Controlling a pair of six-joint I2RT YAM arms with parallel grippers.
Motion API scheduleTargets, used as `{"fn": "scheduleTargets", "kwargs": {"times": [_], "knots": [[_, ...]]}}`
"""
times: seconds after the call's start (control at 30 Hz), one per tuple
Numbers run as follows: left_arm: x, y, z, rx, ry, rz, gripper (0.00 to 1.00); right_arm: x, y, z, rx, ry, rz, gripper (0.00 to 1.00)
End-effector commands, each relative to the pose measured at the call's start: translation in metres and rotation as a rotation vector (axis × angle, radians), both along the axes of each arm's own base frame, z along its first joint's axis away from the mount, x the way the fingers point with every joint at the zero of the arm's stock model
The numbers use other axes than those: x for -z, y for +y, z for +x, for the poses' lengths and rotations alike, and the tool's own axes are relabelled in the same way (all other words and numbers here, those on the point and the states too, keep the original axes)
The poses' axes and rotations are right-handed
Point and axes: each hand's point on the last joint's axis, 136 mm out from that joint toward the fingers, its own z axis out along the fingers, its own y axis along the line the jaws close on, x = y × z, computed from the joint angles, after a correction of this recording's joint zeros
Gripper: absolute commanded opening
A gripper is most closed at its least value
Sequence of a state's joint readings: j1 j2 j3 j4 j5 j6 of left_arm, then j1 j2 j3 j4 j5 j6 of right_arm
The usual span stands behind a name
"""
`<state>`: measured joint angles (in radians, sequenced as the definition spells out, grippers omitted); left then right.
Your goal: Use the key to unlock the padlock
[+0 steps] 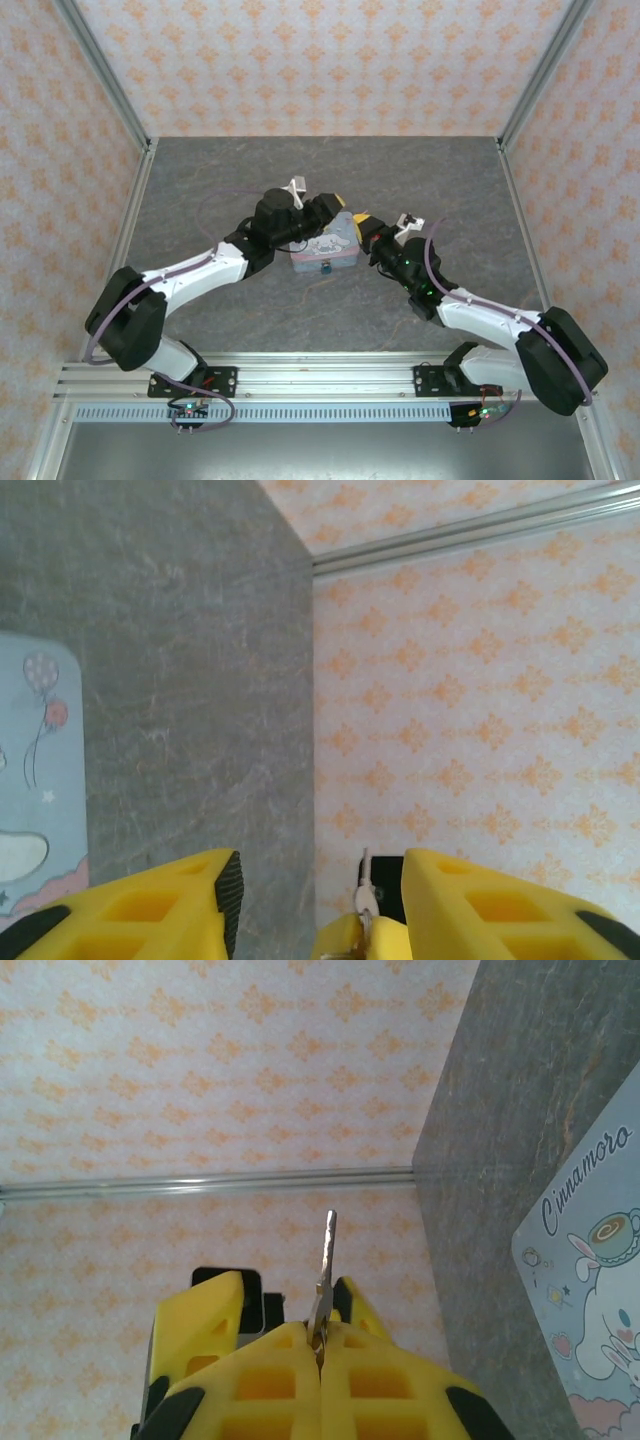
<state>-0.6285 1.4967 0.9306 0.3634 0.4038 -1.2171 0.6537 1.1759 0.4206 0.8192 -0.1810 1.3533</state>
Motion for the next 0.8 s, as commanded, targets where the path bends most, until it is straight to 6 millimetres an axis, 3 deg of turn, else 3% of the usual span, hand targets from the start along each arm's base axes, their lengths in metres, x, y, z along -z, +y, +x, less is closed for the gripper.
{"fn": "scheduleTargets", "kwargs": {"times": [0.0, 0.17, 0.77], "knots": [[-0.02, -0.021, -0.009, 0.054, -0.013, -0.098, 0.43, -0.031, 0.003, 0.001, -0.014, -0.108, 0.033, 0.0], [-0.017, -0.029, -0.008, 0.036, -0.002, -0.122, 0.36, -0.024, 0.004, 0.007, 0.002, -0.083, 0.035, 0.0], [-0.003, -0.011, -0.002, -0.113, 0.026, -0.16, 0.17, -0.007, -0.007, 0.007, 0.055, -0.039, 0.045, 0.0]]}}
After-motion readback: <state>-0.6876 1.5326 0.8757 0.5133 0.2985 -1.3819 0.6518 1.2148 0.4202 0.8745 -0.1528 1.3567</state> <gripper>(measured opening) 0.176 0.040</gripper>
